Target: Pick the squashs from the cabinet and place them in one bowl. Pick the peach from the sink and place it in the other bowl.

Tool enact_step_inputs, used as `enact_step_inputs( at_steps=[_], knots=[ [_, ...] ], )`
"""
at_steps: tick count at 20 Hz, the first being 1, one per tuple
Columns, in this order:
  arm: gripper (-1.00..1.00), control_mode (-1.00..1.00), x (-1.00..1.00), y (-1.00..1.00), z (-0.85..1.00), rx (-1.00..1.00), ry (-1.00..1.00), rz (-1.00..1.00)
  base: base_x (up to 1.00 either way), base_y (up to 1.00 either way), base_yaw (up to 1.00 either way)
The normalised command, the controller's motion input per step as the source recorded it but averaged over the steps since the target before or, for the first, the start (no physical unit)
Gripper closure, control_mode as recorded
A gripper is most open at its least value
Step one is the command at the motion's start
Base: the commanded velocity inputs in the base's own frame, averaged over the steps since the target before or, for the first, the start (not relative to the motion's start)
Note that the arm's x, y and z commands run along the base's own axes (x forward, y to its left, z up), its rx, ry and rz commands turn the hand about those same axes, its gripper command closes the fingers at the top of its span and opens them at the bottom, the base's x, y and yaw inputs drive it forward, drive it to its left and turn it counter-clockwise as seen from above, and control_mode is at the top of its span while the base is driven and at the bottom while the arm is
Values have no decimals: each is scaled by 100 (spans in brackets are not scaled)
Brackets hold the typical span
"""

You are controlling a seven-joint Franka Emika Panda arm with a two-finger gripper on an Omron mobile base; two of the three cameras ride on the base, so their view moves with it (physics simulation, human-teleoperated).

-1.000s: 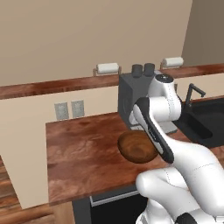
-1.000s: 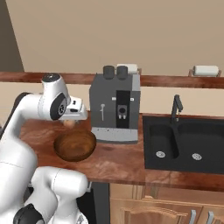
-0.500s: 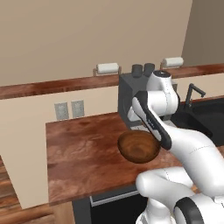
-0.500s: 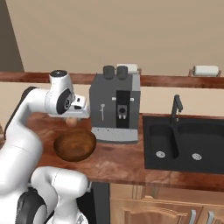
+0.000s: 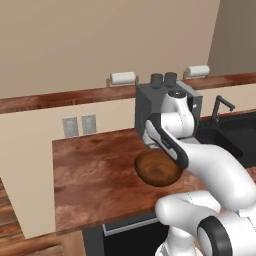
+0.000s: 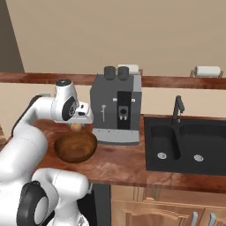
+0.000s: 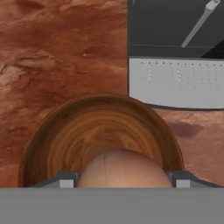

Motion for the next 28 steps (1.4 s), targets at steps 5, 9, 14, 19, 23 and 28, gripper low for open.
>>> enact_step_inputs(
  at_steps=[5, 9, 14, 19, 23, 28],
  knots=[
    [100, -100, 9, 3, -31, 1, 0, 0, 0, 0, 0],
    [100, -100, 0, 11, -32, 2, 4, 0, 0, 0, 0],
    [100, -100, 0, 18, -19, 0, 6, 0, 0, 0, 0],
    [100, -100, 0, 13, -38, 0, 4, 0, 0, 0, 0],
    [100, -100, 0, 0, -33, 0, 2, 0, 0, 0, 0],
    [100, -100, 0, 0, -17, 0, 2, 0, 0, 0, 0]
  ],
)
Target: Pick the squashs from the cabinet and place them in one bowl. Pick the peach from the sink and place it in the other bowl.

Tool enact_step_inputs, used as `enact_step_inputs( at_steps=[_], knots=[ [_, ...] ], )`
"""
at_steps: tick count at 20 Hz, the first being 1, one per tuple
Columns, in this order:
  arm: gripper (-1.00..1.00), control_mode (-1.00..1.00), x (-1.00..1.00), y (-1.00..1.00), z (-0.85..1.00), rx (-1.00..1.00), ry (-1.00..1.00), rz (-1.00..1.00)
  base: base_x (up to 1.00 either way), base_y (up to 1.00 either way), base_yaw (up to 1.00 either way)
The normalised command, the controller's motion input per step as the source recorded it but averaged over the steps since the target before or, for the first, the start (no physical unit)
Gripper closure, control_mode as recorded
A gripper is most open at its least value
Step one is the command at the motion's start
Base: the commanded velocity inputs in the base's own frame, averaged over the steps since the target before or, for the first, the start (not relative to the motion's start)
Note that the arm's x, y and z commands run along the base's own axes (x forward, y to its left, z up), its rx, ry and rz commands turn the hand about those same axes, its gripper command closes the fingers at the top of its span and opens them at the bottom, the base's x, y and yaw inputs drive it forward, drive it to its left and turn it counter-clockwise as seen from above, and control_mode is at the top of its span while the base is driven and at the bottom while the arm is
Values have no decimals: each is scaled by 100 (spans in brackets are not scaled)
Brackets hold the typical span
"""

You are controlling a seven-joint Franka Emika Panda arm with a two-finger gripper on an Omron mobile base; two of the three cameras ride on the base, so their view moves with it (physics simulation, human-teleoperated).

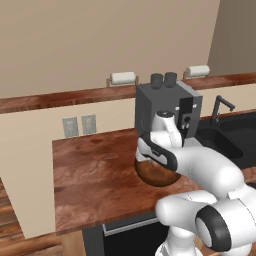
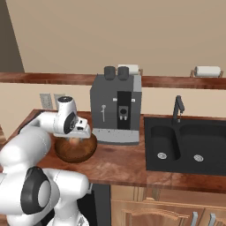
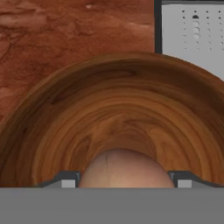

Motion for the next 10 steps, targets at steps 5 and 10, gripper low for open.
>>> enact_step_inputs(
  at_steps=[5, 10],
  knots=[
    [100, -100, 0, 0, -23, 0, 3, 0, 0, 0, 0],
    [100, -100, 0, 0, -16, 0, 1, 0, 0, 0, 0]
  ],
)
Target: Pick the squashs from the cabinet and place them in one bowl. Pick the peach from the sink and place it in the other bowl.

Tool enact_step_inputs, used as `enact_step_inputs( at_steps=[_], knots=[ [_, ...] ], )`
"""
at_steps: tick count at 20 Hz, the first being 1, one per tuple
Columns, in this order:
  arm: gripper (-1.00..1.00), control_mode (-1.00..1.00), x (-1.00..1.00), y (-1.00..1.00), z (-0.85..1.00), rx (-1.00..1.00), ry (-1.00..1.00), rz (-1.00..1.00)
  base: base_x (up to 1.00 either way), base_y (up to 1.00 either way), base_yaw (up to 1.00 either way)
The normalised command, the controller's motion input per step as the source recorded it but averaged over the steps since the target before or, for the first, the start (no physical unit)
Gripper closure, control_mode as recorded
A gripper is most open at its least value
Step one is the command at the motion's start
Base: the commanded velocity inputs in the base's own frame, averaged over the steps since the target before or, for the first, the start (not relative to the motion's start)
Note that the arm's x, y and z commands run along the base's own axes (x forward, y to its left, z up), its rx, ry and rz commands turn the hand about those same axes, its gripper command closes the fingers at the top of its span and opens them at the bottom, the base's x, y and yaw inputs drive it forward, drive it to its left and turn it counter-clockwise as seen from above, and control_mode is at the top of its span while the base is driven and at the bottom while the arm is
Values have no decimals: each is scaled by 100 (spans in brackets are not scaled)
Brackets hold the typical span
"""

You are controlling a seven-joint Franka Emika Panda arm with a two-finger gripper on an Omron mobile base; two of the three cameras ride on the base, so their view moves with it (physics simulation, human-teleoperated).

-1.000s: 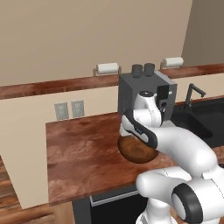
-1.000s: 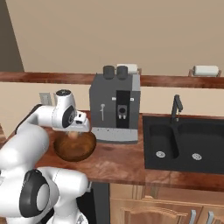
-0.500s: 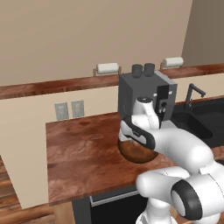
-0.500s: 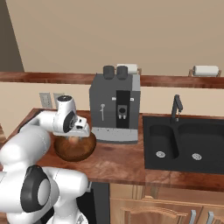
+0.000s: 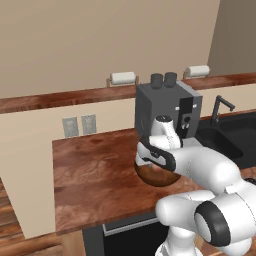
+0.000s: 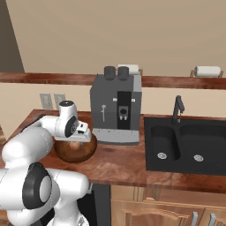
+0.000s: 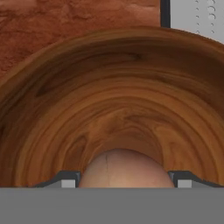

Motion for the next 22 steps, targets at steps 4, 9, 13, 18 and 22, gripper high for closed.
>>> enact_step_inputs(
  at_steps=[4, 9, 13, 18, 22],
  knots=[
    [100, -100, 0, 0, -13, 0, 0, 0, 0, 0, 0],
    [100, -100, 0, 0, -16, 0, 0, 0, 0, 0, 0],
    [100, -100, 0, 0, -21, 0, 0, 0, 0, 0, 0],
    [100, -100, 0, 0, -10, 0, 0, 0, 0, 0, 0],
    [100, -100, 0, 0, 0, 0, 0, 0, 0, 0, 0]
  ],
)
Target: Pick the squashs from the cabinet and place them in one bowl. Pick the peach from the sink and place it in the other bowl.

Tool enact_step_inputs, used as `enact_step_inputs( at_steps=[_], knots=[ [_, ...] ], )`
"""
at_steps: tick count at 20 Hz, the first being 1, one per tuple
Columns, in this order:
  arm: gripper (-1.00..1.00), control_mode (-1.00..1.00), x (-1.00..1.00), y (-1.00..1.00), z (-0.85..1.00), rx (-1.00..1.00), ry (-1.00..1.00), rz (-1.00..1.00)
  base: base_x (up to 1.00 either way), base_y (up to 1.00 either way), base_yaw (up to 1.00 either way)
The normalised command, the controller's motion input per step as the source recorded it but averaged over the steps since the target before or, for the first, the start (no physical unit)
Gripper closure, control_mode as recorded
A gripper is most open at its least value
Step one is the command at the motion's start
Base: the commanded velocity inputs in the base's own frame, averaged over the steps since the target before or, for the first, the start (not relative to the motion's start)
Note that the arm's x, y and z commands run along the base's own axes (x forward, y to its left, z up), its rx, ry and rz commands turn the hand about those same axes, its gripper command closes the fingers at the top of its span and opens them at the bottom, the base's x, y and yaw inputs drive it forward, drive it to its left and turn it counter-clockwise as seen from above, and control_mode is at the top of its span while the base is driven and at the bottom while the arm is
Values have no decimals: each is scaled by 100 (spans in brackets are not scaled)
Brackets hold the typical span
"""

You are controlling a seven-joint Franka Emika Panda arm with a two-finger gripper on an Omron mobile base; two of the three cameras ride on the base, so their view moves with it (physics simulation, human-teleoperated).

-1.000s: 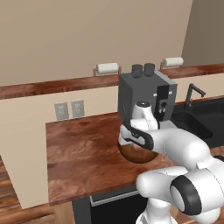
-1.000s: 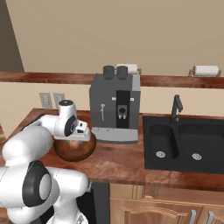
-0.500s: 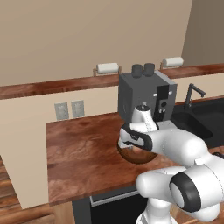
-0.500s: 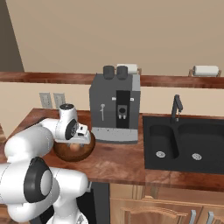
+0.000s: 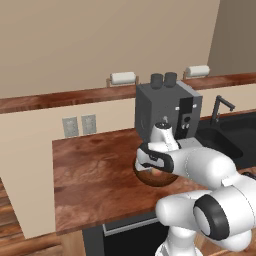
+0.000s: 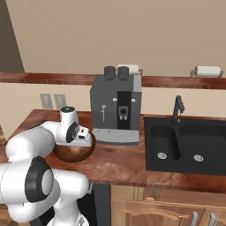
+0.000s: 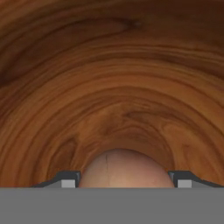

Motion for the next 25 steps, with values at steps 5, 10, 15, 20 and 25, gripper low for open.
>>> enact_step_inputs(
  at_steps=[5, 10, 15, 20, 25],
  knots=[
    [-100, -100, 0, 0, 0, 0, 0, 0, 0, 0, 0],
    [-100, -100, 0, 0, 0, 0, 0, 0, 0, 0, 0],
    [-100, -100, 0, 0, 25, 0, 0, 0, 0, 0, 0],
    [-100, -100, -1, 0, 53, 0, -1, 0, 0, 0, 0],
    [-100, -100, -54, 0, 30, 0, -2, 0, 0, 0, 0]
  ],
)
